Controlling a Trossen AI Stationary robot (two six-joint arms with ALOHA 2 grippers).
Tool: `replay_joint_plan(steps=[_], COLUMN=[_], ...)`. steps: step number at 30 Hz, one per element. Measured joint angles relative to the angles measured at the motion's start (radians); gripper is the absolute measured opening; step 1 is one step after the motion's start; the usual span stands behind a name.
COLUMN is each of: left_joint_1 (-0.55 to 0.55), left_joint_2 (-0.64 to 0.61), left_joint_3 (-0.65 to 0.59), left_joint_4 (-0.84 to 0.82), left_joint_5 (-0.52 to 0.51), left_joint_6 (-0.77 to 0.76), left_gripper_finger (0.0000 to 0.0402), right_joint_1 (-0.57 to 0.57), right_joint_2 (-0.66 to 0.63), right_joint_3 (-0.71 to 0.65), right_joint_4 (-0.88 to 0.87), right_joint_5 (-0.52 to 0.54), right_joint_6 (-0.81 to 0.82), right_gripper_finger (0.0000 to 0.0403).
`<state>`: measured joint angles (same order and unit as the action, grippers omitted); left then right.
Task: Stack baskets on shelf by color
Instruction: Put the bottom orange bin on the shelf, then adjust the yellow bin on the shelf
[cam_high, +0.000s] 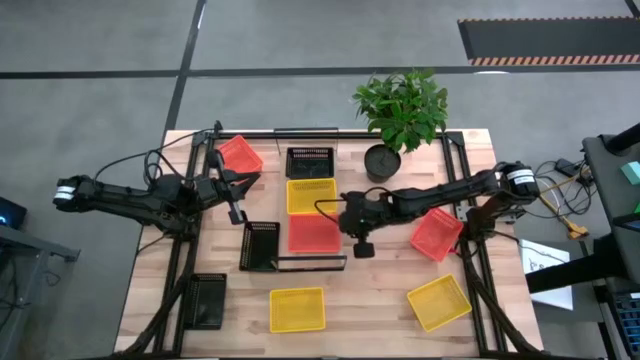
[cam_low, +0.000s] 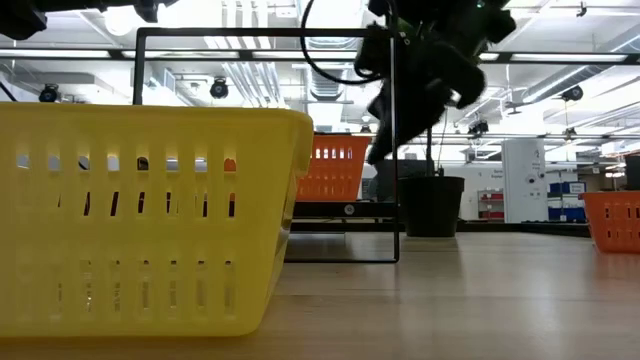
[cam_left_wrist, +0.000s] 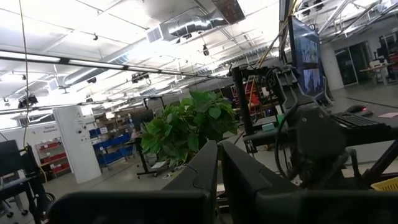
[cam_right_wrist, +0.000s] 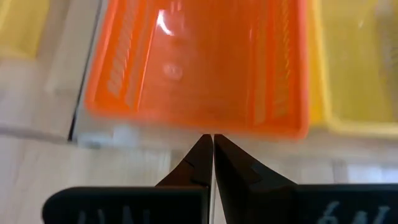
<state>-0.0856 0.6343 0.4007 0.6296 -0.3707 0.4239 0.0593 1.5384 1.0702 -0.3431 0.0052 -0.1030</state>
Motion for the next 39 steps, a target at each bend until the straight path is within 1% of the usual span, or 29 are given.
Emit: replay_joint_plan(steps=[3, 9, 13, 18, 21, 24, 30, 32, 36, 39], left_joint_1=[0.0, 0.0, 0.0, 0.0, 0.0, 0.0, 0.0, 0.0, 0.0, 0.0], left_joint_2=[-0.002, -0.004, -0.004, 0.0, 0.014, 0.035, 0.06, 0.042, -0.007, -0.033], left_joint_3=[0.0, 0.0, 0.0, 0.0, 0.0, 0.0, 0.0, 0.0, 0.0, 0.0], left_joint_4=[0.008, 0.015, 0.015, 0.009, 0.01, -0.006, -0.174, -0.264, -0.493, -0.658], left_joint_5=[0.0, 0.0, 0.0, 0.0, 0.0, 0.0, 0.0, 0.0, -0.001, -0.004], left_joint_6=[0.0, 0.001, 0.001, -0.002, -0.06, -0.163, -0.428, -0.484, -0.598, -0.682], left_gripper_finger=[0.0006, 0.0006, 0.0006, 0.0006, 0.0006, 0.0006, 0.0006, 0.0006, 0.0006, 0.0006], right_joint_1=[-0.012, -0.024, -0.023, -0.016, -0.009, -0.009, -0.009, -0.009, -0.019, -0.046], right_joint_2=[0.003, 0.004, -0.012, -0.076, -0.109, -0.128, -0.143, -0.141, -0.121, -0.106], right_joint_3=[0.0, 0.0, 0.0, 0.0, -0.002, -0.006, -0.006, -0.006, -0.006, -0.005], right_joint_4=[0.048, 0.048, 0.021, -0.043, -0.074, -0.098, -0.116, -0.115, -0.115, -0.116], right_joint_5=[-0.007, -0.006, -0.006, -0.001, 0.029, 0.031, 0.034, 0.066, 0.179, 0.186], right_joint_6=[-0.014, -0.013, -0.005, 0.025, 0.039, 0.057, 0.055, 0.059, 0.109, 0.092], right_gripper_finger=[0.0008, 0.0008, 0.0008, 0.0008, 0.0008, 0.0009, 0.0009, 0.0009, 0.0009, 0.0009])
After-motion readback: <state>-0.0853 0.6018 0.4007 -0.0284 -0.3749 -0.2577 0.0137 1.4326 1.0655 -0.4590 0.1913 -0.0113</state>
